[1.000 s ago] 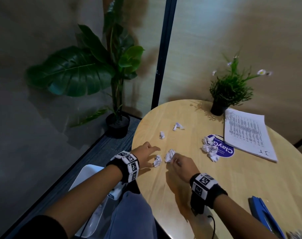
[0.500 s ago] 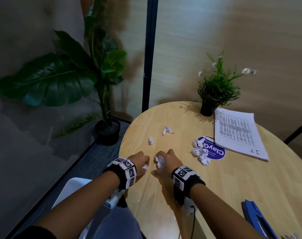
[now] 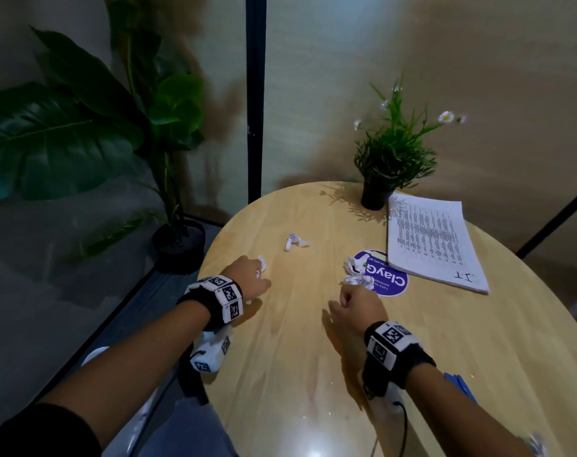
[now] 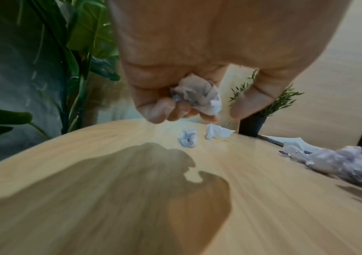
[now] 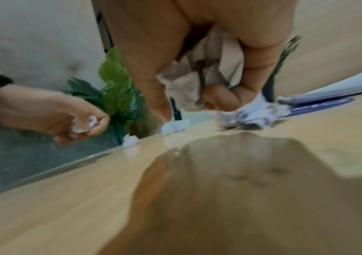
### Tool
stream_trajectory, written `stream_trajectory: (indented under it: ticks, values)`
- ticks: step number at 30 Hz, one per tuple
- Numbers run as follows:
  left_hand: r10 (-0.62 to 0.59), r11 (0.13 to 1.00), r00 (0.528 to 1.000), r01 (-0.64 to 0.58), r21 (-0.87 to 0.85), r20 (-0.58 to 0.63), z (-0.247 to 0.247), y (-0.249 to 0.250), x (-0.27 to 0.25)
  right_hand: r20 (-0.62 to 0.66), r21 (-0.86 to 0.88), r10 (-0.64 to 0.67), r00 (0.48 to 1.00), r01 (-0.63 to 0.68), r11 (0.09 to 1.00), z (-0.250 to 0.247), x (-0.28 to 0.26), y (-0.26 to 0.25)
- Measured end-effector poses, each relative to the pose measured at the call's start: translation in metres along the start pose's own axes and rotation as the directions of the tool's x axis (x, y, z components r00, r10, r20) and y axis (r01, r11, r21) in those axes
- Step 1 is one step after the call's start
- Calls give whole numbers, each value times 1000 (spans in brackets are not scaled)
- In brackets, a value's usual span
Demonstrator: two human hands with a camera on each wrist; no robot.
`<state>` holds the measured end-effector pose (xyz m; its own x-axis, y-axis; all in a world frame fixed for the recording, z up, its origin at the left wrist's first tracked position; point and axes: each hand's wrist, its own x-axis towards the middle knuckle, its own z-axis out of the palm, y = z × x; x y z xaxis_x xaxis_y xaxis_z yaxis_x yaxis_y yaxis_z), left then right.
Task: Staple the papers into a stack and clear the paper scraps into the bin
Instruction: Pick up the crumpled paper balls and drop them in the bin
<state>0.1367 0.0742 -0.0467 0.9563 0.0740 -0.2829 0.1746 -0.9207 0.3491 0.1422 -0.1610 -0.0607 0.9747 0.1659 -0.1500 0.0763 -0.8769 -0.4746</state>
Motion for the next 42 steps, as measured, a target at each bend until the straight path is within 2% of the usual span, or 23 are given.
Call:
stream_trajectory:
  ticks: [5, 8, 12, 16, 22, 27, 30, 34, 37, 40, 42]
  values:
    - [-51, 998, 997, 49, -32, -55, -1, 0, 19, -133, 36, 178, 975, -175, 984, -34, 5, 28]
    - [-80, 991, 985, 61, -119, -154, 0, 1, 25, -56, 10, 209, 976, -209, 978, -40, 11, 32]
    - [-87, 990, 978, 64, -125, -189, 4, 5, 31, 85, -97, 207, 975, -199, 975, -41, 18, 26]
    - [-64, 996, 991, 56, -75, -117, 6, 2, 35, 102, -165, 196, 975, -178, 970, -34, 18, 25]
    - [-99, 992, 994, 95, -85, -40, 9, -2, 32, 87, -57, 298, 951, -294, 954, -26, 8, 33]
    - [-40, 996, 997, 35, 76, 62, 11, -7, 16, 204, 26, 271, 941, -282, 959, -11, -9, 18]
    - [-25, 996, 999, 22, 81, 39, -2, -20, -9, 221, 28, 200, 955, -211, 977, -4, -17, -10]
    - [-32, 999, 999, 32, 38, 21, -22, -56, -57, 237, 45, -31, 971, 21, 999, 3, -28, -63]
    - [-79, 996, 996, 78, 30, 35, -25, -92, -97, 350, 73, -193, 917, 179, 981, 15, -34, -110]
    - [-146, 989, 989, 146, 4, 37, -17, -129, -132, 448, 71, -359, 819, 368, 927, 35, -38, -155]
    - [-211, 976, 977, 213, -45, 41, -10, -153, -153, 516, 54, -412, 751, 451, 891, 51, -40, -183]
